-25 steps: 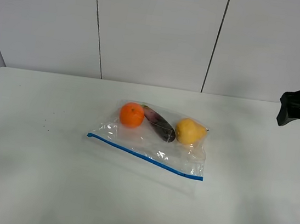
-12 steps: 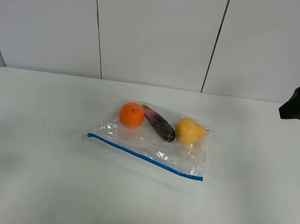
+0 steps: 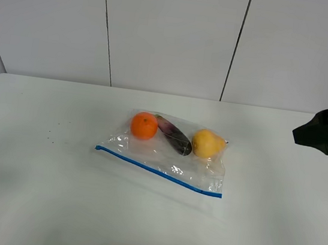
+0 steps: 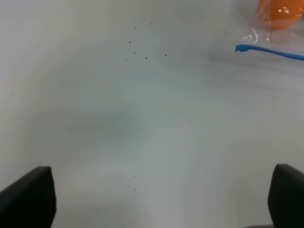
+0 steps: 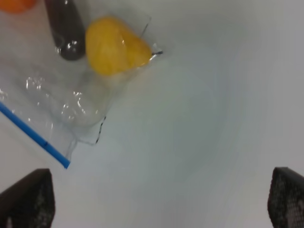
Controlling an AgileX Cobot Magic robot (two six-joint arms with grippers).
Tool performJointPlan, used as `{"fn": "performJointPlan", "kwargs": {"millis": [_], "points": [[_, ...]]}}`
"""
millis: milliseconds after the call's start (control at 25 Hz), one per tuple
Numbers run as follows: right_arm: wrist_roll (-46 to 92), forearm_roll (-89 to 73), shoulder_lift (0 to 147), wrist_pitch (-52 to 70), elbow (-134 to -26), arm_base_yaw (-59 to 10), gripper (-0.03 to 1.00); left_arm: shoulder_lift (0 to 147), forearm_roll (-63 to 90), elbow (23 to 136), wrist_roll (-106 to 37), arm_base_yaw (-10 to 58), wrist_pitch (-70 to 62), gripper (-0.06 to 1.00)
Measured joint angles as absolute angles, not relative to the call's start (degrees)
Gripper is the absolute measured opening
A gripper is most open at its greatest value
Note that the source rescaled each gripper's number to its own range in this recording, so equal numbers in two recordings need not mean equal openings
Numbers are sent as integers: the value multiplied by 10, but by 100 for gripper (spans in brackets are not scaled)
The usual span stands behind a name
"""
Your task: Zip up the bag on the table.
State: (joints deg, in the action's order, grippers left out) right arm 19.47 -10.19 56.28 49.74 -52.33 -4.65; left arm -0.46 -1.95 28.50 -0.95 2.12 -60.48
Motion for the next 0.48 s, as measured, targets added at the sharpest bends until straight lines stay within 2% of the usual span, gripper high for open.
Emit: {"fn": "performJointPlan", "kwargs": {"millis": [480], "points": [[-44, 81, 360, 483, -487, -47, 100, -5, -20, 285, -10, 21, -605, 100]]}}
